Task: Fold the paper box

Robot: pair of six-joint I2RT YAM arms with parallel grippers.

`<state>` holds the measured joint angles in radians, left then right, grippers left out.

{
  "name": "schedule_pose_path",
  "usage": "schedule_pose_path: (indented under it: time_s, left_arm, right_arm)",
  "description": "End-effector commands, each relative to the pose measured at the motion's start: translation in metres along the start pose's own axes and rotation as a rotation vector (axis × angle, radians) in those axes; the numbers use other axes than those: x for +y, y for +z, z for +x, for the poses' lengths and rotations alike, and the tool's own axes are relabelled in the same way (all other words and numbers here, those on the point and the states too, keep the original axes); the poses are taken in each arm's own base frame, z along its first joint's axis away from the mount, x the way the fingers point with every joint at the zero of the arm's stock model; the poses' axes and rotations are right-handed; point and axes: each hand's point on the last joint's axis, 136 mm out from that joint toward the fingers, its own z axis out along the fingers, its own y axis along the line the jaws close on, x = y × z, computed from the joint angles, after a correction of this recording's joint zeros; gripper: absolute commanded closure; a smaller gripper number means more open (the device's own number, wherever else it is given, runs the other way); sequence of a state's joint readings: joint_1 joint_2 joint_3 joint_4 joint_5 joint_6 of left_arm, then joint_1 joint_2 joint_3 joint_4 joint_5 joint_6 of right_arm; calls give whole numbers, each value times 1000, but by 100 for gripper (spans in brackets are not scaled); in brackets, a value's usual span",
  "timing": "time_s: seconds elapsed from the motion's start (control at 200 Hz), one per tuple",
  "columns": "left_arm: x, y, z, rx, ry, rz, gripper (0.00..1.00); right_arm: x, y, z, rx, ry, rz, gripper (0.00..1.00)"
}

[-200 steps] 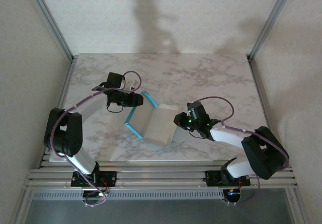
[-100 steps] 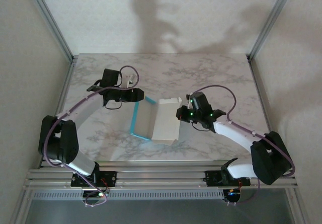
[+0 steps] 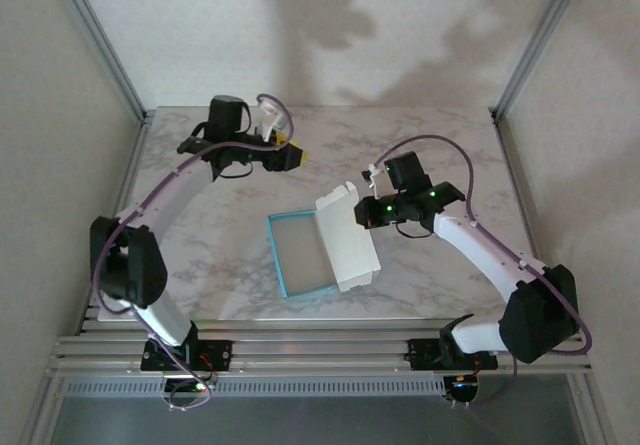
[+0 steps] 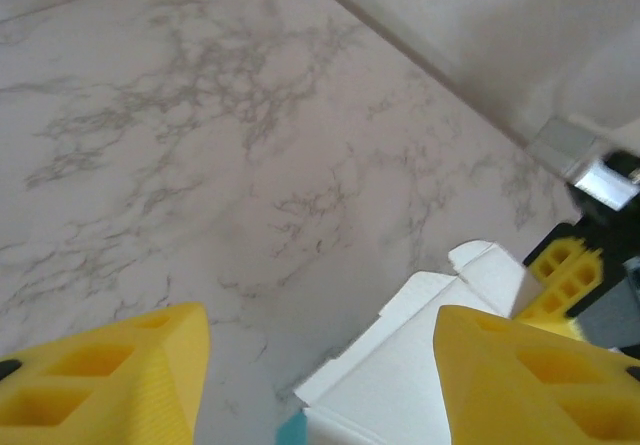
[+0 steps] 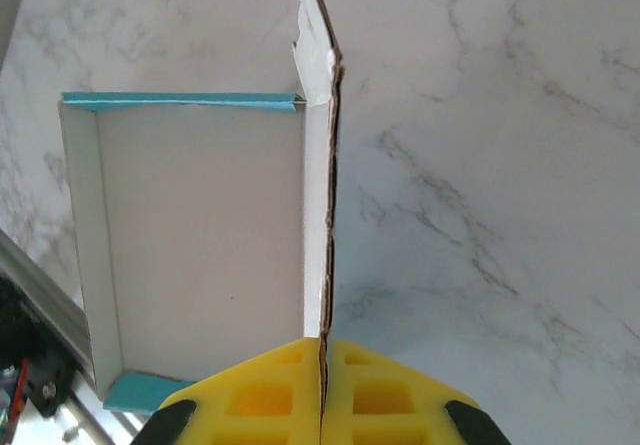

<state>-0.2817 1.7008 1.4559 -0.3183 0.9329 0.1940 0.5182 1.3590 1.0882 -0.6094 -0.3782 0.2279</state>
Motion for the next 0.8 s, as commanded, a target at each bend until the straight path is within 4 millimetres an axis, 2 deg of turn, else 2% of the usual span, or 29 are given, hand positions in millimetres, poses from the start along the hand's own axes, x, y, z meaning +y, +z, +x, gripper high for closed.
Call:
schedule_pose_path:
  time_s: [0.0,0.325,0.606,0.796]
  left_arm:
    - [-12,22,19,77,113,118,39]
    - [-46,67,60,216,261,357,42]
    - [-64,76,87,326,291,483,45]
    - [-69,81,100,386,291,524,57]
  right_arm:
    - [6,-4,14,96,-51,-34,100]
    - [10,-7,16,156,-78,-43,100]
    - [2,-8,8,155,-112,18,100]
    - [4,-10,3,160,-145,18,100]
